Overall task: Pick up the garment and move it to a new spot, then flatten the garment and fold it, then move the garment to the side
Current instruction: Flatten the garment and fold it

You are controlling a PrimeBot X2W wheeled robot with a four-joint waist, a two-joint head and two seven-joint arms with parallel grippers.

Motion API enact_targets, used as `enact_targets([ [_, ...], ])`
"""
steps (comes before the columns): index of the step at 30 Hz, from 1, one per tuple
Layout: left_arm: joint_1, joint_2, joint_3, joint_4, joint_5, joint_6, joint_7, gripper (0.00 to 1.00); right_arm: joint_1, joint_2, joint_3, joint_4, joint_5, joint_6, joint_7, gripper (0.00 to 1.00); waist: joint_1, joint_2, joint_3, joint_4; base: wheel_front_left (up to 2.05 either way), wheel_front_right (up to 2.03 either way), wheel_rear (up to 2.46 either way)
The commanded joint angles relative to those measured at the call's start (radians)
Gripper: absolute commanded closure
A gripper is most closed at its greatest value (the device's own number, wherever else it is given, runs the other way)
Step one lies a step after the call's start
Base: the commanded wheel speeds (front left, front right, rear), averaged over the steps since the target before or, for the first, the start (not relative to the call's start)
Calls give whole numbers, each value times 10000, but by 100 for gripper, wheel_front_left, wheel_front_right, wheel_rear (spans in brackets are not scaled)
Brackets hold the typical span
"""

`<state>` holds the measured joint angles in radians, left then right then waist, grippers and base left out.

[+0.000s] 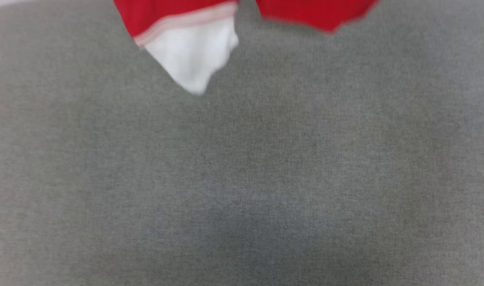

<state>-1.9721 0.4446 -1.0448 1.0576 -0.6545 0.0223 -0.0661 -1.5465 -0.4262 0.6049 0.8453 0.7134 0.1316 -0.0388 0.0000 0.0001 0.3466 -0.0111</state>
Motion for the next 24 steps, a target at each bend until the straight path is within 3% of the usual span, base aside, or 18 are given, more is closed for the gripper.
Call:
enact_targets([
  [1, -356, -113, 169, 168, 45, 271, -500, 100, -237, 143, 13, 284, -353, -19, -743, 100, 0, -1, 653, -190, 0, 0, 0],
  [4, -821, -481, 428, 462, 93, 642, -1621, 100, -710, 556, -91, 1165, -1291, -18, -2020, 100, 0, -1, 972, -72, 0, 0, 0],
  [7, -888, -858, 476, 287, 197, 427, -1930, 100, -1001, 687, -186, 1467, -2074, -19, -2248, 100, 0, -1, 1290, 143, 0, 0, 0],
  [11, -476, -890, 380, -37, 494, 106, -1981, 100, -535, 664, -335, 1097, -2668, -18, -2254, 100, 0, -1, 1708, 406, 0, 0, 0],
  [17, 940, -681, 353, -274, 616, -300, -1975, 100, 434, 597, 197, 1201, -2515, -18, -2261, 100, 0, -1, 2104, 569, 0, 0, 0],
  [24, 2774, -919, -143, 257, 115, -1317, -1347, 100, 1577, 209, 1627, 962, -1030, -20, -1986, 100, 0, -1, 1793, 603, 0, 0, 0],
])
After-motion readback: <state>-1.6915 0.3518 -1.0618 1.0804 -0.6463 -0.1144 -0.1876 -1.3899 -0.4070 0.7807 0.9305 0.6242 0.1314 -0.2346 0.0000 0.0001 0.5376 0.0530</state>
